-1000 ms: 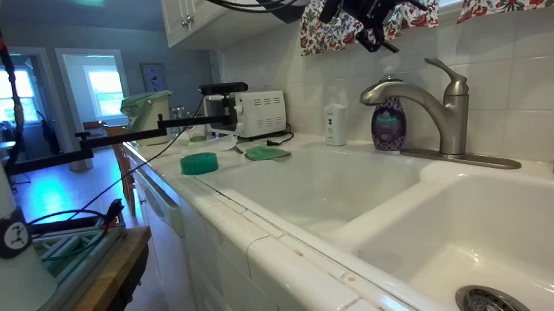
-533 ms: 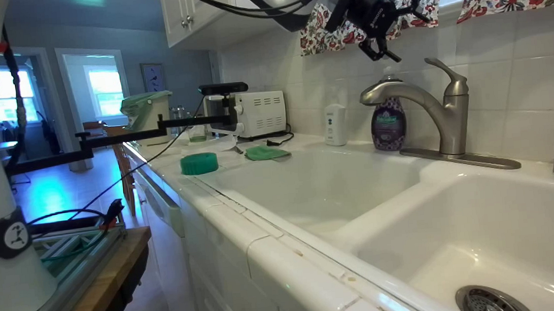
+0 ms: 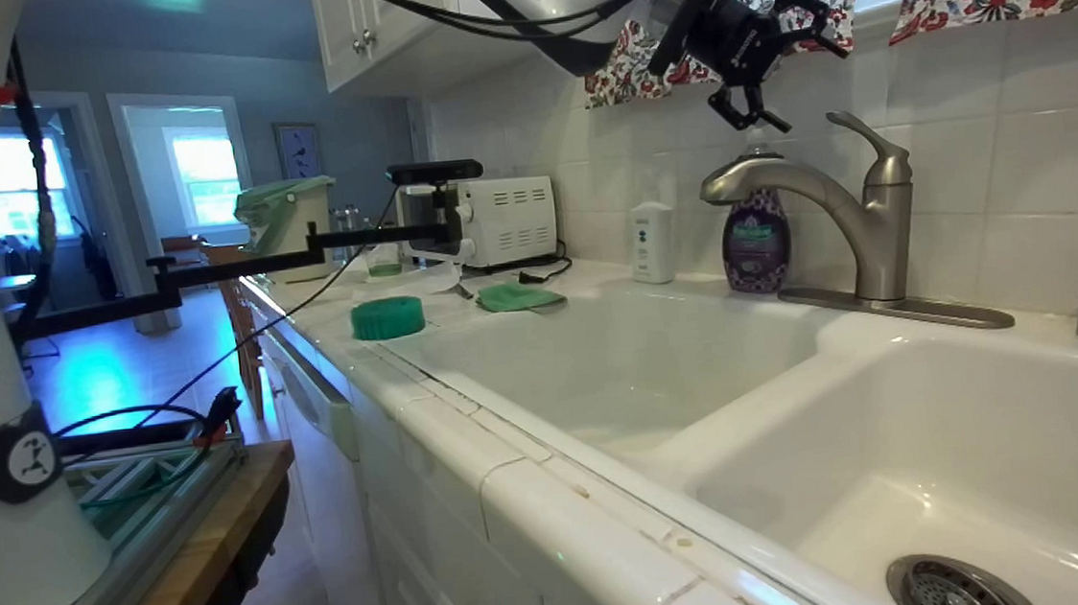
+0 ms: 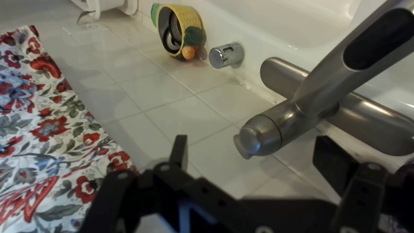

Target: Push the faucet handle up

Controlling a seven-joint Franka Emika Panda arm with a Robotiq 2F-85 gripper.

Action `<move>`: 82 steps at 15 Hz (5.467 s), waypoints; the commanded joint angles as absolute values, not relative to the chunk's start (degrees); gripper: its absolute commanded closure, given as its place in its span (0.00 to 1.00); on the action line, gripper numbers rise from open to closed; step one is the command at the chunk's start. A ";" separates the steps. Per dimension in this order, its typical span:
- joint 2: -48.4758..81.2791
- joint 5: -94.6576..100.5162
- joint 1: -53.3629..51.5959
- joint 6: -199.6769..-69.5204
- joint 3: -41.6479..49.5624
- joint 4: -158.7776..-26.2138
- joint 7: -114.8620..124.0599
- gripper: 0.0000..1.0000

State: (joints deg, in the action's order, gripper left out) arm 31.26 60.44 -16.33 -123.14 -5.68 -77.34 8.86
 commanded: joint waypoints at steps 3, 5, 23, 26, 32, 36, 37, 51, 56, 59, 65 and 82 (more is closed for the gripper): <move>32.94 63.03 -16.82 -125.12 -3.95 -76.15 7.77 0.01; 33.29 63.51 -16.79 -125.52 -3.84 -75.98 7.78 0.13; 34.30 64.74 -16.51 -129.59 -3.28 -76.31 7.71 0.94; 34.50 65.05 -16.52 -129.79 -3.29 -76.20 7.64 0.95; 33.33 64.76 -16.57 -129.42 -3.54 -77.43 7.91 0.95; 32.75 65.09 -16.68 -129.43 -3.40 -77.46 8.29 0.95; 32.74 65.08 -16.64 -129.46 -3.39 -77.16 8.19 0.95; 32.81 63.21 -14.55 -133.69 -2.49 -75.04 5.92 0.95; 32.72 62.14 -13.90 -134.94 -2.22 -74.79 5.01 0.95; 32.70 61.19 -13.52 -135.63 -1.88 -74.36 4.35 0.95; 32.66 59.57 -13.24 -136.68 -1.08 -73.84 3.57 0.95; 23.86 51.75 -15.46 -121.22 -4.89 -74.84 -0.16 0.00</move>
